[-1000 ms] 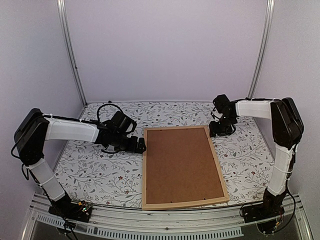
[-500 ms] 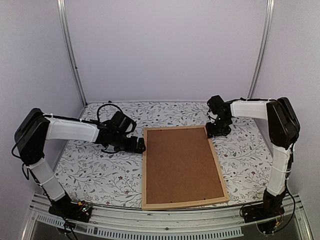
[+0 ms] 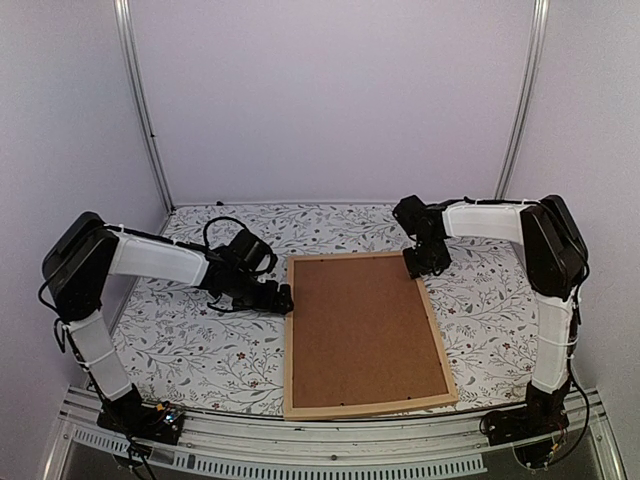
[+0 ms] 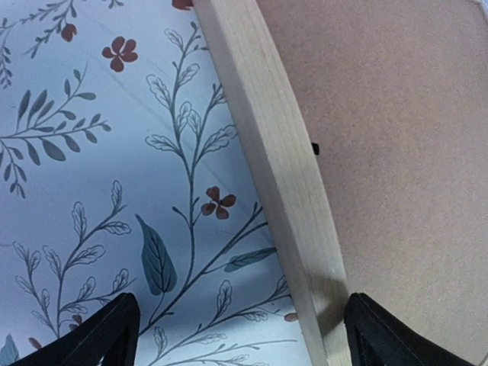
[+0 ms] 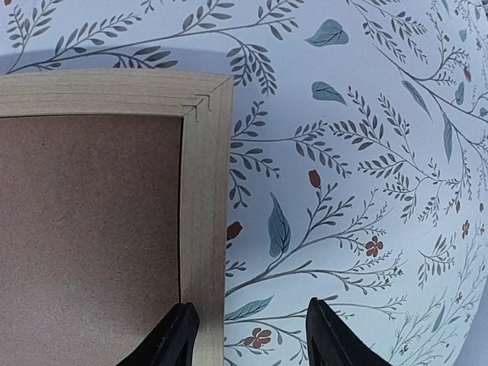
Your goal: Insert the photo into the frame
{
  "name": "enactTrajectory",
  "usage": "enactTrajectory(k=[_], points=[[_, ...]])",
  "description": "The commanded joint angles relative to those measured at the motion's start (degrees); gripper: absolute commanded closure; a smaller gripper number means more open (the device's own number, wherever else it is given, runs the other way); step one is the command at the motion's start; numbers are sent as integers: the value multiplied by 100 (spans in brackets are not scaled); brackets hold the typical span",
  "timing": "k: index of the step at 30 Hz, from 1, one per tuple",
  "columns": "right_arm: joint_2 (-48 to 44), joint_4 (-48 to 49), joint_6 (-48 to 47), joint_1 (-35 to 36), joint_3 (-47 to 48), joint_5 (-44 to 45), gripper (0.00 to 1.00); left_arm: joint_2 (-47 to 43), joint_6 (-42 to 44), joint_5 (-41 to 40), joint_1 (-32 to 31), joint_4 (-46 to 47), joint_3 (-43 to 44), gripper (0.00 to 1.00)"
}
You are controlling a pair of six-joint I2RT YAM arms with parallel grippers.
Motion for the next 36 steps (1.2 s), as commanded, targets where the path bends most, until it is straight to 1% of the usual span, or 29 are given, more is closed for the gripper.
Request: enactTrajectory(k=[1, 5, 13, 16, 19, 21, 23, 25, 30, 36], points=[[623, -248, 277, 413, -12, -170, 46, 167, -12, 350, 31, 197, 62, 6], [837, -429, 420, 605, 161, 62, 46, 236, -33, 448, -53, 288, 66, 6], [1235, -558, 668, 900, 356, 243, 46, 459, -80, 548, -229, 362, 172, 9], [1298, -668, 728, 945, 421, 469, 46, 441, -83, 521, -235, 363, 163, 9], [1189, -664, 795, 956, 394, 773, 44, 361, -64, 385, -231, 288, 178, 9], [977, -539, 781, 964, 322, 894, 43, 295, -44, 273, -219, 225, 201, 9], [741, -492, 781, 971, 262, 1005, 40, 250, -9, 154, -181, 136, 251, 8], [489, -296, 735, 945, 106, 925, 36, 188, 18, 78, -128, 77, 288, 8], [-675, 509, 504, 659, -450, 146, 32, -10, 119, 19, 101, -11, 357, 8], [-1576, 1035, 433, 14, -1002, -633, 26, -97, 271, -6, 366, -125, 501, 7]])
